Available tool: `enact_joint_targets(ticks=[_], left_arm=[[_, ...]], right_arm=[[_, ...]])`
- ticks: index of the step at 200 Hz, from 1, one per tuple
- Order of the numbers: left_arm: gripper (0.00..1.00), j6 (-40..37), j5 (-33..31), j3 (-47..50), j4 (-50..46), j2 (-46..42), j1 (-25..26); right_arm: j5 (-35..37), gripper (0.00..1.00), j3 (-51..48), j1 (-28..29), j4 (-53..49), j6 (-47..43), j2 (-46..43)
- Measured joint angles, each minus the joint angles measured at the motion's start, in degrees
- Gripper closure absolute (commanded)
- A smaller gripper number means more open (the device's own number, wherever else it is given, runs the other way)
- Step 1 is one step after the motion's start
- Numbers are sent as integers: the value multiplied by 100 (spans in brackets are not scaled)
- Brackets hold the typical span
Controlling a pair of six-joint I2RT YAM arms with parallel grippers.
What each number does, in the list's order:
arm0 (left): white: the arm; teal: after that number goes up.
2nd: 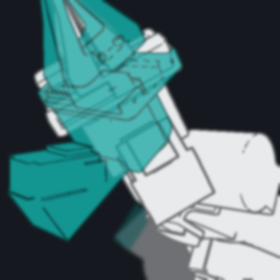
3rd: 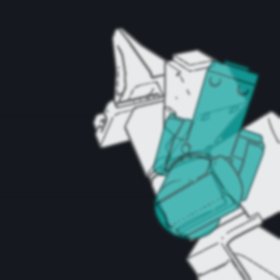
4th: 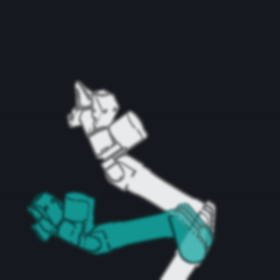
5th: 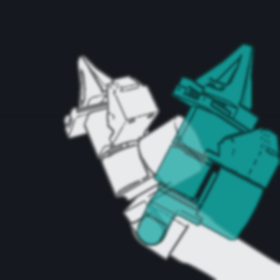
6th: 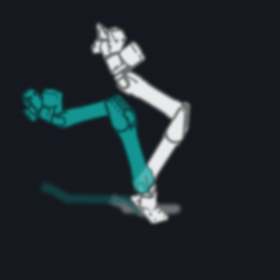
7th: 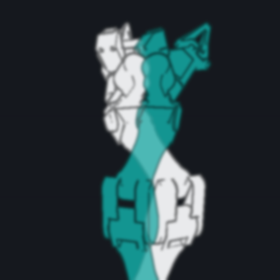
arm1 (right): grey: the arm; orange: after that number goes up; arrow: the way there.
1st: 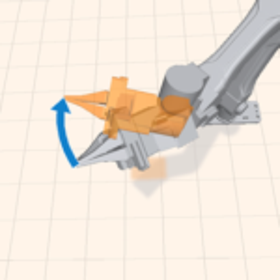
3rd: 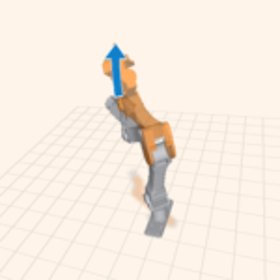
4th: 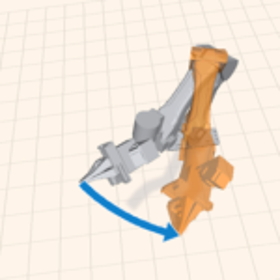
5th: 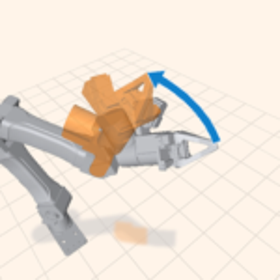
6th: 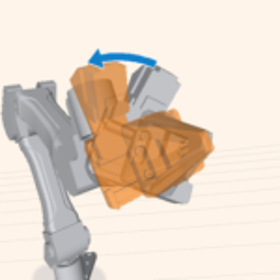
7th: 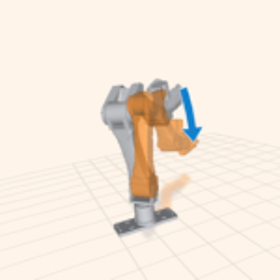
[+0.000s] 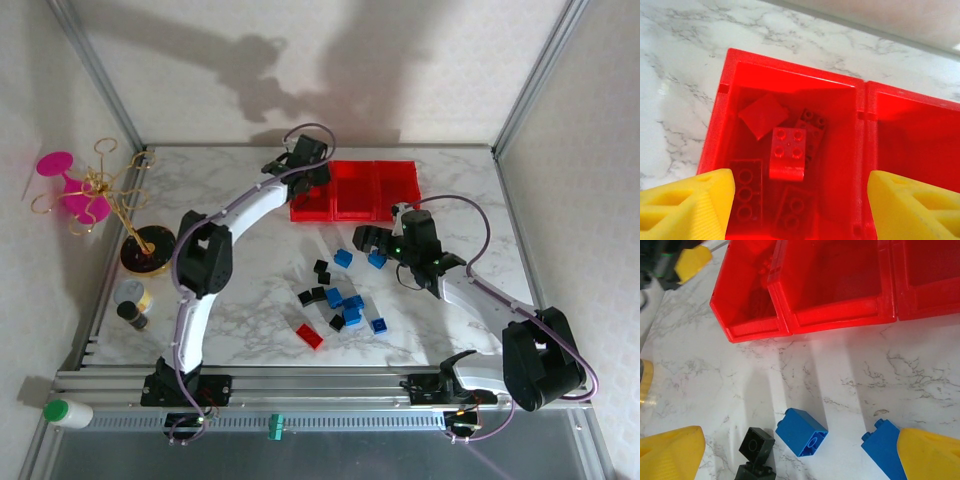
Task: Sort the legos into containers by color
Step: Place the lego in the container, then pick up the lego from the middle-left of the table.
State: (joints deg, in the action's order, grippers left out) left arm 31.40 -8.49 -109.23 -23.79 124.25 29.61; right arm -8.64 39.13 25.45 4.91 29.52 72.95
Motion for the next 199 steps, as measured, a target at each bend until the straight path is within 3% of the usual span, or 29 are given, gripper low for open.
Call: enact_joint_targets(ticks=[45,104,199], left_arm=[[30,-44,125,1563,304,-1609,151],[30,-144,72,3768,291,-3150,894],[26,199,129,5831,-92,-4948,1871]], right_arm=[[-48,1,68,256,-160,-221,-11],[-44,1,74,614,-573,-389,-44],[-15,1,-264,1158,-916,-356,-186]])
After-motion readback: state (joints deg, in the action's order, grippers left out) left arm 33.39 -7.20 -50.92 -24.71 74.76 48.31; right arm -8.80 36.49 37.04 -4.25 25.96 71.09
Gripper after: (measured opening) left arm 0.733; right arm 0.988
